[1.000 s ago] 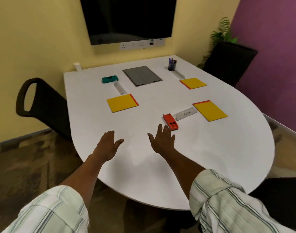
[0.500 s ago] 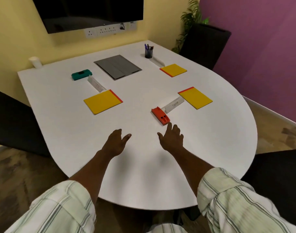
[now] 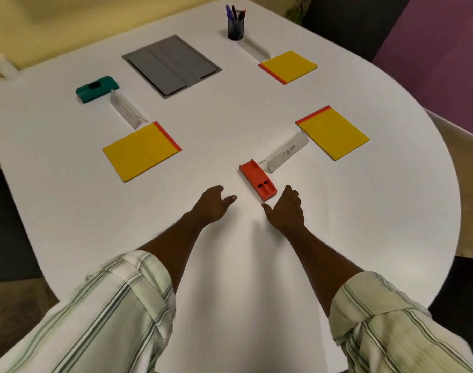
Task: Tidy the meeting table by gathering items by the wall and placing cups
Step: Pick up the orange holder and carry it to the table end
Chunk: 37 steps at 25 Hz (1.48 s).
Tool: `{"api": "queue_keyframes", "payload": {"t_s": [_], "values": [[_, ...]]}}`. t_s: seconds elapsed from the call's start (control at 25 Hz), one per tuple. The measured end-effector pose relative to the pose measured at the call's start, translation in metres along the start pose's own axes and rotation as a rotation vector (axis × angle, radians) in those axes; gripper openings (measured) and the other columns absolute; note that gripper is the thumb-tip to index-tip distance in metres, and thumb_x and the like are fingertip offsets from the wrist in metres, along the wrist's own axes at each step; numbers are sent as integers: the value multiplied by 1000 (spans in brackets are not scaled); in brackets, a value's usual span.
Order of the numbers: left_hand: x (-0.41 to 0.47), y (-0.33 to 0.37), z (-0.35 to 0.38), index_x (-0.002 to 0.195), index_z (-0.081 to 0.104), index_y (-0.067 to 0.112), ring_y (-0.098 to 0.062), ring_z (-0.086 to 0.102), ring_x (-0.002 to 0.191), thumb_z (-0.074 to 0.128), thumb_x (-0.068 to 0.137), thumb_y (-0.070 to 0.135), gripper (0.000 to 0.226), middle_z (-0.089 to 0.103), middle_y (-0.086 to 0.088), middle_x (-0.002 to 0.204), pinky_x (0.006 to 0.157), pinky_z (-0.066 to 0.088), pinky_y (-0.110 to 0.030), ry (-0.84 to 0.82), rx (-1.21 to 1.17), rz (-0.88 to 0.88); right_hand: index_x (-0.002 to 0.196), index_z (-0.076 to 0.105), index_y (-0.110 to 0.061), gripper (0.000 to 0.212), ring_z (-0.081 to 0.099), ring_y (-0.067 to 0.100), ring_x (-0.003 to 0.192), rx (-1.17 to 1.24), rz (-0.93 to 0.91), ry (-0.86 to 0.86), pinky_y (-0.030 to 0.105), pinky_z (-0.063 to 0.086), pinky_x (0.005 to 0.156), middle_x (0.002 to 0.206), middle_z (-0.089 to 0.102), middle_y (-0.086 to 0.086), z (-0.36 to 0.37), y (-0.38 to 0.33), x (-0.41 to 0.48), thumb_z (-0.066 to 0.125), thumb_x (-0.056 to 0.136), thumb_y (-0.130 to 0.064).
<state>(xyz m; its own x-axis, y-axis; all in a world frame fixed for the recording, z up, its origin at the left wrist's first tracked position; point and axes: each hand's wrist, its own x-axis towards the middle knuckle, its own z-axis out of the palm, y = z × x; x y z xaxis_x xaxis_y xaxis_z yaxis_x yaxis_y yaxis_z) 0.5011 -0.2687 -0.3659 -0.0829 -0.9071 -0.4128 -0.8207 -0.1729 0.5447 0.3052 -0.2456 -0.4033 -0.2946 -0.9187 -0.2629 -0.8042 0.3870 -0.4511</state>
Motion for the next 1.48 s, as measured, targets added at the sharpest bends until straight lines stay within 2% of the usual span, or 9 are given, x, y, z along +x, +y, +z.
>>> {"api": "queue_keyframes", "payload": {"t_s": [0.24,0.44,0.72,0.88,1.12,1.28,1.36,1.4,1.48], "values": [[54,10,33,142,34,4,-26,35,138,45,94,48,67,36,-12,150,114,26,-35,-43,-46,-47,140,26,-3,87,39,31,129,105,-32,-21,44,41,100,135,40,13,19,-4,48,72,79,-45],[63,-1,41,138,40,4,-27,42,131,43,94,48,62,45,-13,143,108,31,-34,-15,-134,-122,140,28,-4,84,43,29,126,147,-69,-29,41,40,103,133,45,13,29,-17,68,75,79,-38],[47,-25,40,131,46,1,-30,47,125,42,96,45,57,52,-16,134,103,34,-33,54,-167,-167,131,40,-1,49,47,32,119,158,-100,19,42,39,104,125,51,17,34,-27,62,58,86,-8],[17,-39,32,117,49,-12,-41,48,117,39,98,41,57,55,-29,122,97,37,-40,181,-228,-208,133,39,3,52,47,35,116,218,-138,66,41,38,102,124,50,20,35,-41,29,57,86,-9],[-38,-66,3,114,46,-19,-46,48,115,35,99,39,61,53,-35,121,97,39,-46,330,-397,-288,128,45,4,48,51,34,111,329,-241,19,43,44,96,119,53,19,50,-80,-42,60,84,-9],[-85,-101,-13,92,52,-13,-46,53,104,35,99,40,57,57,-33,107,89,43,-46,389,-498,-318,125,47,2,48,53,33,108,399,-326,-11,44,46,93,118,54,18,64,-106,-94,61,81,-8],[-113,-123,-22,75,50,-1,-44,54,102,35,99,42,51,57,-31,97,89,44,-45,406,-555,-350,127,47,1,49,52,32,110,378,-381,-45,40,46,94,119,54,16,73,-121,-122,61,81,-8],[-126,-135,-28,75,50,3,-42,54,103,34,99,42,49,57,-28,95,90,43,-43,407,-575,-361,128,46,0,49,51,31,112,355,-411,-65,38,46,94,121,53,16,78,-128,-136,61,82,-8],[-150,-162,-39,97,56,1,-38,53,111,33,99,44,49,60,-20,110,95,41,-41,409,-605,-369,130,45,-1,50,50,30,113,322,-465,-104,36,45,95,122,53,14,88,-143,-165,60,83,-9]]}}
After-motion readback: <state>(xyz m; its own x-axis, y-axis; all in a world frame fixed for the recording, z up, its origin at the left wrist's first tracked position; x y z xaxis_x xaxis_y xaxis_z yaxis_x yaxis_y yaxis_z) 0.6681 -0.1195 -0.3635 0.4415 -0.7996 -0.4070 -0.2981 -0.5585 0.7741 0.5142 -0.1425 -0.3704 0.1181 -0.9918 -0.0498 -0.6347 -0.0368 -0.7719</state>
